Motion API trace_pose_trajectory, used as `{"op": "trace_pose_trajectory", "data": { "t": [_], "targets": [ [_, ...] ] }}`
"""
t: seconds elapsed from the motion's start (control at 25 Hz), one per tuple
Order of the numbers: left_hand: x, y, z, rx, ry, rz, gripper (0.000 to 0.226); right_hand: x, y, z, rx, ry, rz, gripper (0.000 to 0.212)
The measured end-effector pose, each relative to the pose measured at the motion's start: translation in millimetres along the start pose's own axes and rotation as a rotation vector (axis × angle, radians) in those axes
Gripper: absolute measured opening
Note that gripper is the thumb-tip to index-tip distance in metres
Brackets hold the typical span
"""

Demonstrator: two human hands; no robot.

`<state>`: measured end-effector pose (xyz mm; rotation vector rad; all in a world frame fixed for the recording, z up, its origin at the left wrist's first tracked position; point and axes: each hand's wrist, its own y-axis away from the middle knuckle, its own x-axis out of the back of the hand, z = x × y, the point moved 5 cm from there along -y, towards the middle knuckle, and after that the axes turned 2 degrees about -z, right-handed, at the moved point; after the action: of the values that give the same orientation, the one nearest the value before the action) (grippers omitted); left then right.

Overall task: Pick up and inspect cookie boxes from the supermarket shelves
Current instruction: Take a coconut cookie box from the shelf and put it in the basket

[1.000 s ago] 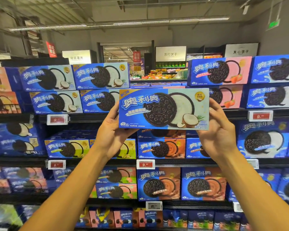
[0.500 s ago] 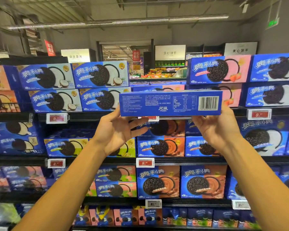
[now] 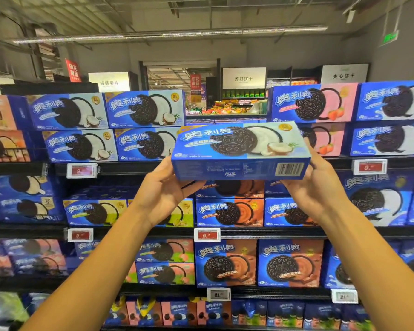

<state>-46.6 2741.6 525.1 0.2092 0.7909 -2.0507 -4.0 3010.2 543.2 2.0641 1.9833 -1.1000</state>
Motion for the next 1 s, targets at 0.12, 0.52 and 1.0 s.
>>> {"op": "trace_pose_trajectory", "data": {
  "t": [0.12, 0.52, 1.0],
  "targets": [
    [8.3, -1.7, -2.7, -0.011, -0.035, -0.013, 0.038, -1.8, 1.3, 7.1, -0.051, 0.008, -0.028, 0.038],
    [16.8, 3.5, -0.3, -0.163, -0.196, 0.156, 0.043, 5.9, 5.3, 17.9, 0.049, 0.082, -0.01, 0.034],
    [28.8, 4.4, 6.2, -0.314, -0.499, 0.236, 0.064, 9.4, 10.4, 14.0, 0.235, 0.448, -0.199, 0.04]
  ]
}}
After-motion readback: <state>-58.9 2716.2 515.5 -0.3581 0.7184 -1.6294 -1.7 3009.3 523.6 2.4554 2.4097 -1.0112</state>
